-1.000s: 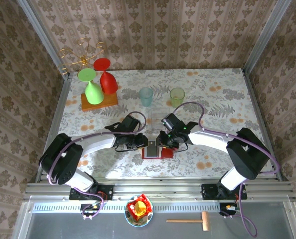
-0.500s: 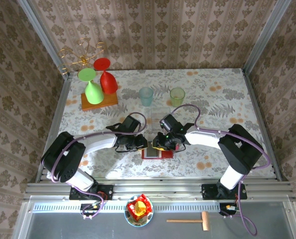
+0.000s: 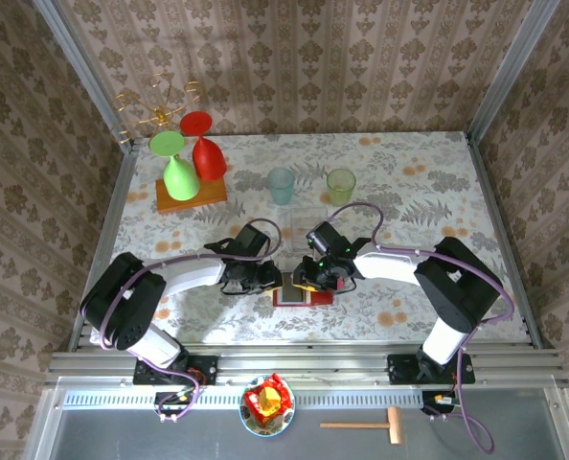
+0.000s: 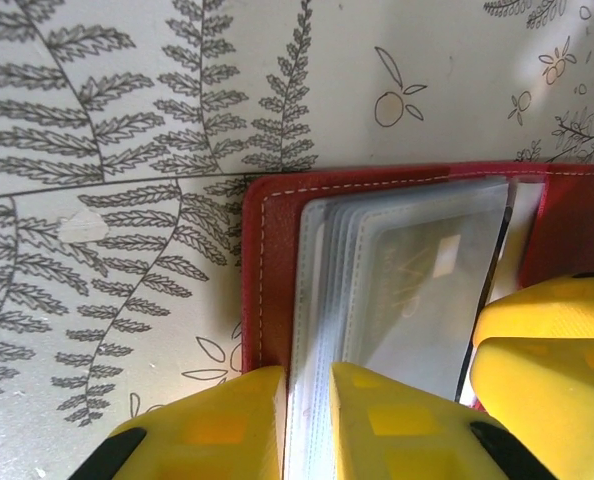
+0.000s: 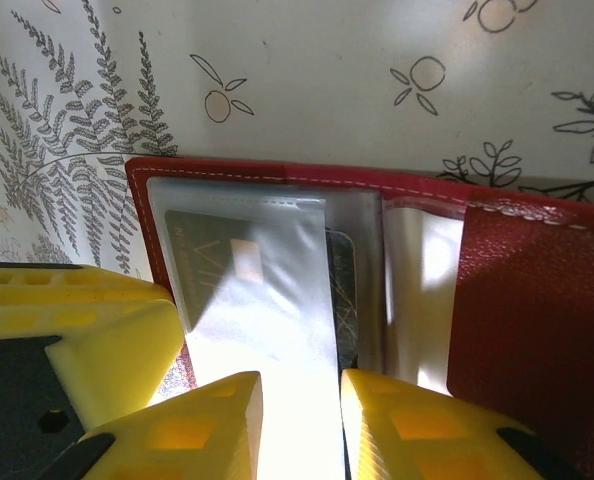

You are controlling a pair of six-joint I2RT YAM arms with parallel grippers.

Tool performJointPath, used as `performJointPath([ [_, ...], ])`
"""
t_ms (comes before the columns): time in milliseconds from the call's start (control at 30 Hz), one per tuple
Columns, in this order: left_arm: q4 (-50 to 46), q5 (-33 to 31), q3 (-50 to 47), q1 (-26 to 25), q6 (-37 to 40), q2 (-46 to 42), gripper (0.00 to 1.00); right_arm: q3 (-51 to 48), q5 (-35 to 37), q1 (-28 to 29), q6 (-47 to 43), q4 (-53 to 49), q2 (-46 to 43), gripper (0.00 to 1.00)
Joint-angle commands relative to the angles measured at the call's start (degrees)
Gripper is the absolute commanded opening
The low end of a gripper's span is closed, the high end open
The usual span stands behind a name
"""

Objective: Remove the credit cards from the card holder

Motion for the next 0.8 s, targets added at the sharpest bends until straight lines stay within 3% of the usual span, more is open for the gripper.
performJointPath([
  [0, -1.48, 0.04, -0.91, 0.25, -0.06, 0.98, 0.19, -0.25, 2.88, -0.19, -0.53, -4.49, -0.53, 0.3],
  [500, -5.25, -0.05, 1.91, 0.67, 1.63, -1.67, 0.18, -0.42, 5.0, -0.32, -1.38, -4.67, -4.66, 0.33],
  [767, -5.0, 1.39, 4.65, -0.74, 1.15, -2.78, 0.16, -3.31, 2.01, -2.11, -0.44, -0.65, -6.46, 0.32],
])
